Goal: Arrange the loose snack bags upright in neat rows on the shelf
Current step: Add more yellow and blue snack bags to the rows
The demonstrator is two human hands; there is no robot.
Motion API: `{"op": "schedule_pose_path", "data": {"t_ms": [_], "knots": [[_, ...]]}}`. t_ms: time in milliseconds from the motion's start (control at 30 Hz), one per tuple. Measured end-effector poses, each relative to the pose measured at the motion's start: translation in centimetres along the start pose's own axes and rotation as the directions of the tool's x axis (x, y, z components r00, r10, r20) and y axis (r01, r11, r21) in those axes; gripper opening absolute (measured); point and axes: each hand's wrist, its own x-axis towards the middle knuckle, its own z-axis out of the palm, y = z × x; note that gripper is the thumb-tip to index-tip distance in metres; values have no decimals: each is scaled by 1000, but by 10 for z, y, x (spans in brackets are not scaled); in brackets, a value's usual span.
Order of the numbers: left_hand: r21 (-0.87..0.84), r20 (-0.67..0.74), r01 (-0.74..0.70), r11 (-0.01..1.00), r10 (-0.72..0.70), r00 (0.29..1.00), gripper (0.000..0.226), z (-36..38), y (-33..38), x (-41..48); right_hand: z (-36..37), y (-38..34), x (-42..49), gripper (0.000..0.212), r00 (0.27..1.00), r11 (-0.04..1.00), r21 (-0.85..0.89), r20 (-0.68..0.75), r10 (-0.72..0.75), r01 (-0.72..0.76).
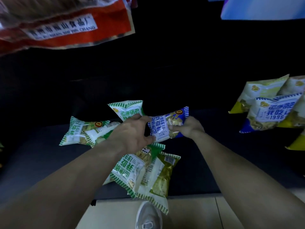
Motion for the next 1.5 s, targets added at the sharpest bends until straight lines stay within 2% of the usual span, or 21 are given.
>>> {"op": "schedule_pose_path", "data": {"t_ms": [67, 167, 233, 467, 600, 700, 767, 833, 900, 967, 1033, 1067, 1133, 1200, 1267, 1367, 1433, 1500], "knots": [[-7, -7, -7, 1000, 7, 1000, 70, -1, 2, -2, -2, 2, -2, 61, 999, 998, 49, -8, -44, 44], [9, -20, -26, 1000, 26, 999, 69, -3, 8, -7, -11, 2, -13, 72, 993, 987, 113, -49, -106, 111], [19, -17, -28, 999, 29, 999, 69, -6, 12, -8, -26, 2, -22, 70, 989, 982, 114, -47, -143, 148], [-8, -55, -61, 998, 61, 997, 77, -33, 40, -17, -139, -17, -109, 69, 932, 927, -99, 12, -362, 362], [-162, -53, -180, 970, 173, 983, 92, -42, 79, -37, -202, -18, -184, 69, 911, 901, -140, 54, -408, 411], [-293, 10, -268, 918, 283, 959, 102, -38, 115, -57, -229, -2, -236, 70, 896, 896, -26, 40, -442, 443], [-388, 38, -306, 869, 347, 937, 94, -34, 137, -68, -239, 13, -264, 75, 886, 881, 104, -6, -464, 462], [-462, 22, -340, 819, 394, 919, 71, -32, 153, -77, -243, 29, -283, 75, 882, 858, 208, -73, -466, 470], [-451, -24, -373, 811, 407, 913, 55, -32, 165, -82, -243, 46, -293, 76, 890, 861, 226, -119, -440, 456], [-341, -73, -389, 856, 388, 919, 50, -33, 173, -85, -245, 56, -298, 91, 902, 894, 142, -142, -408, 426], [-157, -96, -387, 909, 376, 922, 49, -33, 178, -85, -250, 61, -301, 116, 897, 913, 20, -193, -397, 408], [-56, -90, -385, 921, 379, 921, 49, -34, 180, -85, -252, 61, -303, 122, 885, 911, -51, -222, -410, 409], [112, -53, -380, 918, 387, 921, 50, -33, 185, -82, -250, 59, -307, 120, 848, 866, -264, -218, -482, 425], [206, -23, -380, 902, 392, 920, 51, -31, 191, -81, -242, 54, -309, 111, 832, 749, -509, -107, -544, 424], [255, -19, -399, 881, 417, 909, 52, -28, 199, -80, -231, 48, -306, 106, 863, 649, -647, 27, -505, 400], [276, -42, -430, 860, 458, 888, 57, -25, 212, -76, -220, 46, -295, 99, 911, 617, -702, 112, -397, 355], [253, -65, -433, 865, 462, 885, 65, -24, 215, -72, -220, 49, -286, 94, 917, 651, -673, 109, -384, 352], [149, -115, -416, 897, 433, 894, 77, -25, 213, -68, -224, 54, -277, 89, 921, 716, -601, 94, -377, 355]]}}
